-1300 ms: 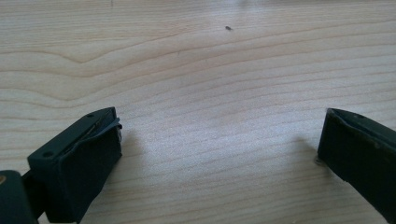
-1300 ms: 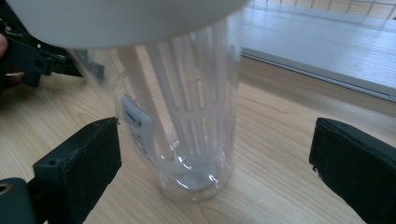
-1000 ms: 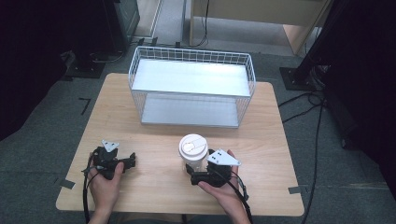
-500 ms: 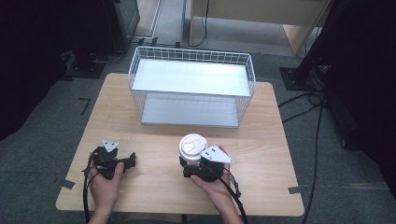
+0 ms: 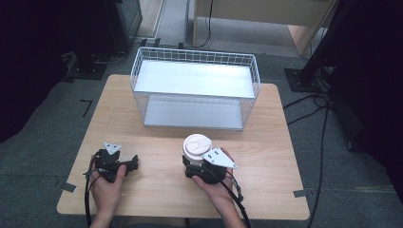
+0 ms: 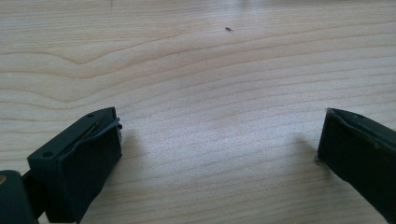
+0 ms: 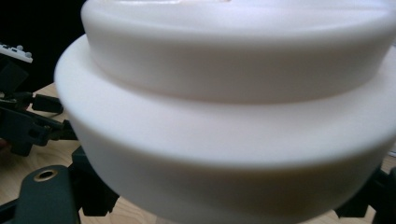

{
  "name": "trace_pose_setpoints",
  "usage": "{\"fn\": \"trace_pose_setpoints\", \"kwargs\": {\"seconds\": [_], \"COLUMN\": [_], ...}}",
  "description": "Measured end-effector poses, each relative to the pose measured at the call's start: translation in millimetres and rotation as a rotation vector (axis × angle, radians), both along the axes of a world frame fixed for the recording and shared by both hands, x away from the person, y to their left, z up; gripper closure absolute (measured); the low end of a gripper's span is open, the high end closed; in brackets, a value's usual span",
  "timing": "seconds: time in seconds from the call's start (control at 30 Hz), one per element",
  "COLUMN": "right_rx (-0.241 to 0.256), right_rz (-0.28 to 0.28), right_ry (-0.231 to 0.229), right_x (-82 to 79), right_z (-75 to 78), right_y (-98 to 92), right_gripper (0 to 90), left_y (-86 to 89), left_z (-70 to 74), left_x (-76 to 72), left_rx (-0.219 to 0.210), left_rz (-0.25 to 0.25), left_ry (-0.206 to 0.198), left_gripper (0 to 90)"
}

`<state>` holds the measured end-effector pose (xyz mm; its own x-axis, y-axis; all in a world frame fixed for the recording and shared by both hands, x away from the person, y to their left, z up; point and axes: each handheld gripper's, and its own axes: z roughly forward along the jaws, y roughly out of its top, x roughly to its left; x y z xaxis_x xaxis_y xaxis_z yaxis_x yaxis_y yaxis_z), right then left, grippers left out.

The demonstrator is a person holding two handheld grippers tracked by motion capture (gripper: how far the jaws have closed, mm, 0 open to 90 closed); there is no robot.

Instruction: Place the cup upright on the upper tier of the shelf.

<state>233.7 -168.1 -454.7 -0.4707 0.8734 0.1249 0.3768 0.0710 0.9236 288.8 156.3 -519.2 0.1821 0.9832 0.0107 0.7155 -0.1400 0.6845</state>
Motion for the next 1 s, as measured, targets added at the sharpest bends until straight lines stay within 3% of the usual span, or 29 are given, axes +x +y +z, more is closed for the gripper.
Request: {"fn": "trace_pose_setpoints", "kwargs": {"seconds": [1.0], "right_rx": [-0.014], "right_rz": [-0.021], "right_ry": [-0.103], "right_x": [8.5], "right_z": [45.4], "right_y": [-0.6], "right_gripper": [16.4], "left_y": [-0.3], "left_z": [0.0], "left_x": [0.7], "left_rx": [0.0], "left_rz": [0.001], "left_ry": [-0.001], "left_gripper": [0.0]}}
